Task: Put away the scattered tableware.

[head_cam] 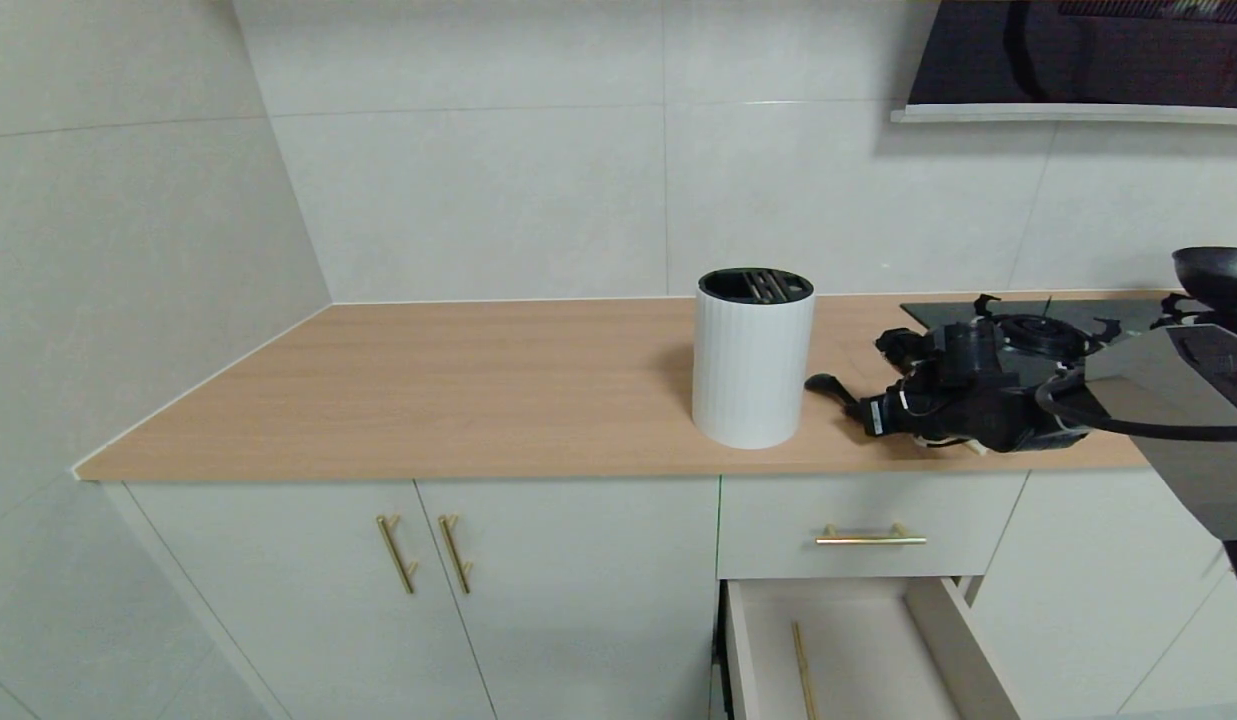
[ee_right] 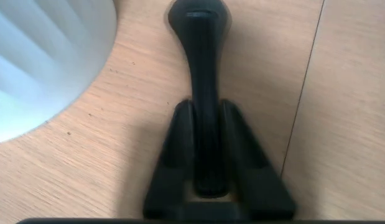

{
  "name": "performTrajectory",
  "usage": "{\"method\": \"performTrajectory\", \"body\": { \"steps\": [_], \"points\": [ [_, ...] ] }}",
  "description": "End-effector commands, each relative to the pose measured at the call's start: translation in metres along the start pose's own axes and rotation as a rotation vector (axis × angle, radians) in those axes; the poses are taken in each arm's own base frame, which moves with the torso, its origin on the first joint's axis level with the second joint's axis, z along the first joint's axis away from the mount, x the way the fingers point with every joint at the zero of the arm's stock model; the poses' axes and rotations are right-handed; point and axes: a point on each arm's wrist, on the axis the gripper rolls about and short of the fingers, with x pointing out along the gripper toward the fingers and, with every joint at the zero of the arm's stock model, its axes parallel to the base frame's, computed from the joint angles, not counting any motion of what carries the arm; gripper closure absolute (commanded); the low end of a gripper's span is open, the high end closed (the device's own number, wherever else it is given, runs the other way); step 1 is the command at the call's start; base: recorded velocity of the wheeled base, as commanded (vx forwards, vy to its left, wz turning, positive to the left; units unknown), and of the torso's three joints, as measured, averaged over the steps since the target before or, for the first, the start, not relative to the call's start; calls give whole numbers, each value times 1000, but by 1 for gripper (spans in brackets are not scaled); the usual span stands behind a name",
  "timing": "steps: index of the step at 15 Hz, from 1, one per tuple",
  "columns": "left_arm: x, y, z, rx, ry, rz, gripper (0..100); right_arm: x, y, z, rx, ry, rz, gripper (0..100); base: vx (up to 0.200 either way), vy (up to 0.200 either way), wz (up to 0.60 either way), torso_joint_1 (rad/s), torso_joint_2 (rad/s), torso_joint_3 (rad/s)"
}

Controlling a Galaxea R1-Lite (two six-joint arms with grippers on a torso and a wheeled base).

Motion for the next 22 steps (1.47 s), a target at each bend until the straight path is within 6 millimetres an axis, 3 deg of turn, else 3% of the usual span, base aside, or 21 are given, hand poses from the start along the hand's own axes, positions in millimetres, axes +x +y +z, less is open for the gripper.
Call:
{"method": "performTrajectory", "body": {
  "steps": [1, 3, 7, 9, 10, 11, 12, 13, 16, 20, 22],
  "points": [
    [0, 0, 0, 0, 0, 0, 0, 2, 0, -3, 2, 8, 3, 100, 0, 0, 0, 0, 0, 0],
    [0, 0, 0, 0, 2, 0, 0, 2, 0, -2, 2, 7, -1, 100, 0, 0, 0, 0, 0, 0],
    [0, 0, 0, 0, 0, 0, 0, -9, 1, 21, 70, -31, -105, 100, 0, 0, 0, 0, 0, 0],
    [0, 0, 0, 0, 0, 0, 0, -39, 8, 46, 108, -6, -118, 100, 0, 0, 0, 0, 0, 0],
    [0, 0, 0, 0, 0, 0, 0, -77, 29, 73, 186, 35, -141, 100, 0, 0, 0, 0, 0, 0],
    [0, 0, 0, 0, 0, 0, 0, -91, 36, 81, 214, 44, -151, 100, 0, 0, 0, 0, 0, 0],
    [0, 0, 0, 0, 0, 0, 0, -126, 54, 99, 269, 68, -168, 100, 0, 0, 0, 0, 0, 0],
    [0, 0, 0, 0, 0, 0, 0, -143, 60, 101, 278, 92, -182, 100, 0, 0, 0, 0, 0, 0],
    [0, 0, 0, 0, 0, 0, 0, -195, 71, 91, 317, 117, -195, 100, 0, 0, 0, 0, 0, 0],
    [0, 0, 0, 0, 0, 0, 0, -276, 105, 47, 319, 166, -154, 100, 0, 0, 0, 0, 0, 0],
    [0, 0, 0, 0, 2, 0, 0, -289, 111, 32, 317, 187, -145, 100, 0, 0, 0, 0, 0, 0]
  ]
}}
